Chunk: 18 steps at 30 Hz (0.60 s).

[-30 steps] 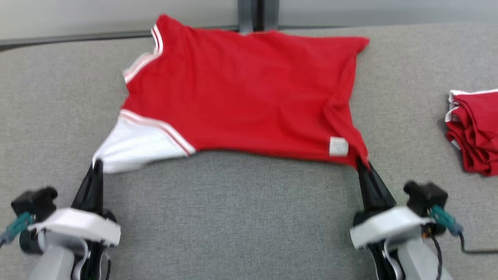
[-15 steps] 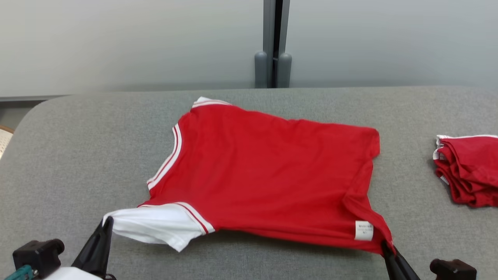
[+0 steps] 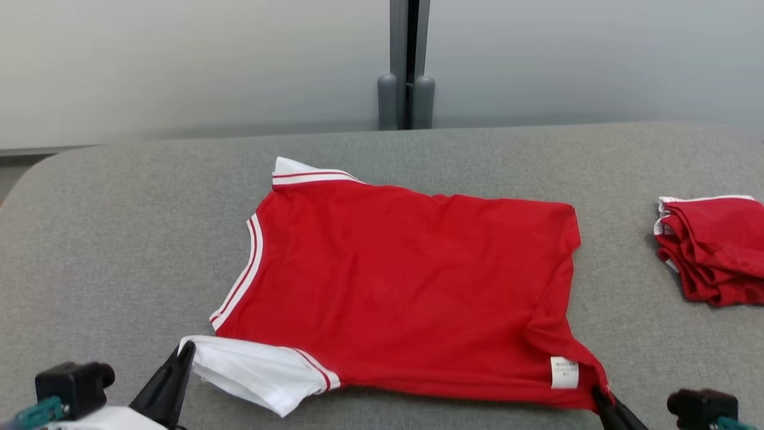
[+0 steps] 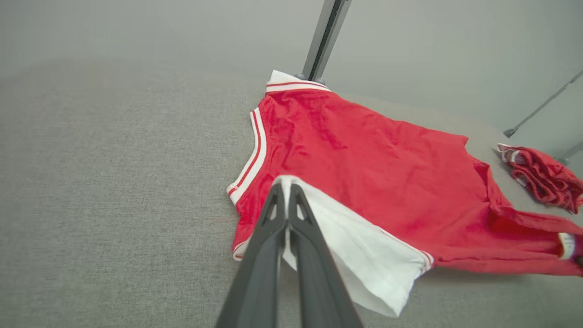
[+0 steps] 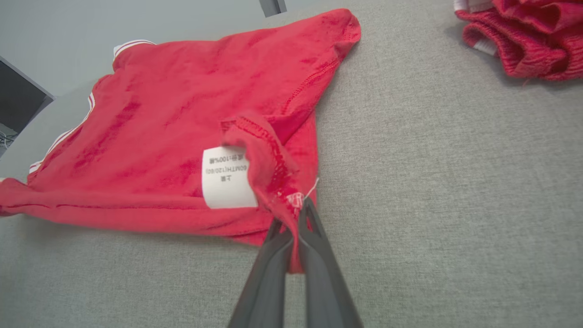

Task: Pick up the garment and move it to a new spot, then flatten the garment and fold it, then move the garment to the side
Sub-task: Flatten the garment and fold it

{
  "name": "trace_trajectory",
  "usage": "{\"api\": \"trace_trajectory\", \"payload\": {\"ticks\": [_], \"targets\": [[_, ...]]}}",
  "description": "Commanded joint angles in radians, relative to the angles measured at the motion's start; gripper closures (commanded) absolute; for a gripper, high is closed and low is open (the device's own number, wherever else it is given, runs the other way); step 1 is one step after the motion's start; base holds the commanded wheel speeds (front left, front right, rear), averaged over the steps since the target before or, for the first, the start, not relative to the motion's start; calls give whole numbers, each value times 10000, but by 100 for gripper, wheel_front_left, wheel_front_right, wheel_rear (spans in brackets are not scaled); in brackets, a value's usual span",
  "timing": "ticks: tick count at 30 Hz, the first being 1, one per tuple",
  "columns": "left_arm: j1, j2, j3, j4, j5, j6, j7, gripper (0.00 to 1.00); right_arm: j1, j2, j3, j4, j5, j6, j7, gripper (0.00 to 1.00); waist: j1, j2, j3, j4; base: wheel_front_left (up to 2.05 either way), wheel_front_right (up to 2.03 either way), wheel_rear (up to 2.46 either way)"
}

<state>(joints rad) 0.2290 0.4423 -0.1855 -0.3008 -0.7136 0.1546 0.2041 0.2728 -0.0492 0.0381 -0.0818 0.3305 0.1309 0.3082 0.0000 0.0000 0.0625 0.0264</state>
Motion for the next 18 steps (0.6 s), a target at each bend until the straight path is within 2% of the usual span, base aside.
{"api": "trace_trajectory", "payload": {"ticks": [1,7,12,13,14,15,18], "targets": [[-395,146,21,350,-161,-224,66,100,-332,-27,-15,53,85,-5,154,100,0,0,367,-145,0,0,0],[-1921,121,-2,1807,-870,-1131,332,100,-1657,-32,-26,574,74,-5,556,100,0,0,1268,-303,0,0,0],[-3193,86,15,2898,-1146,-1715,288,100,-2612,-27,56,894,-156,-5,670,100,0,0,1888,-383,0,0,0],[-3435,7,35,3088,-1220,-1826,190,69,-2812,-29,95,828,-141,-3,452,72,0,0,1981,-370,0,0,0],[-3548,16,-12,3297,-1213,-1930,173,0,-2890,-32,136,852,-127,-3,349,30,0,0,2046,-373,0,0,0],[-3642,13,13,3476,-1216,-1988,82,0,-2985,-22,259,793,-265,-3,96,0,0,0,2102,-396,0,0,0],[-3772,-8,60,3700,-1081,-2048,-197,0,-3164,-33,374,626,-364,-3,-608,0,0,0,2164,-441,0,0,0]]}}
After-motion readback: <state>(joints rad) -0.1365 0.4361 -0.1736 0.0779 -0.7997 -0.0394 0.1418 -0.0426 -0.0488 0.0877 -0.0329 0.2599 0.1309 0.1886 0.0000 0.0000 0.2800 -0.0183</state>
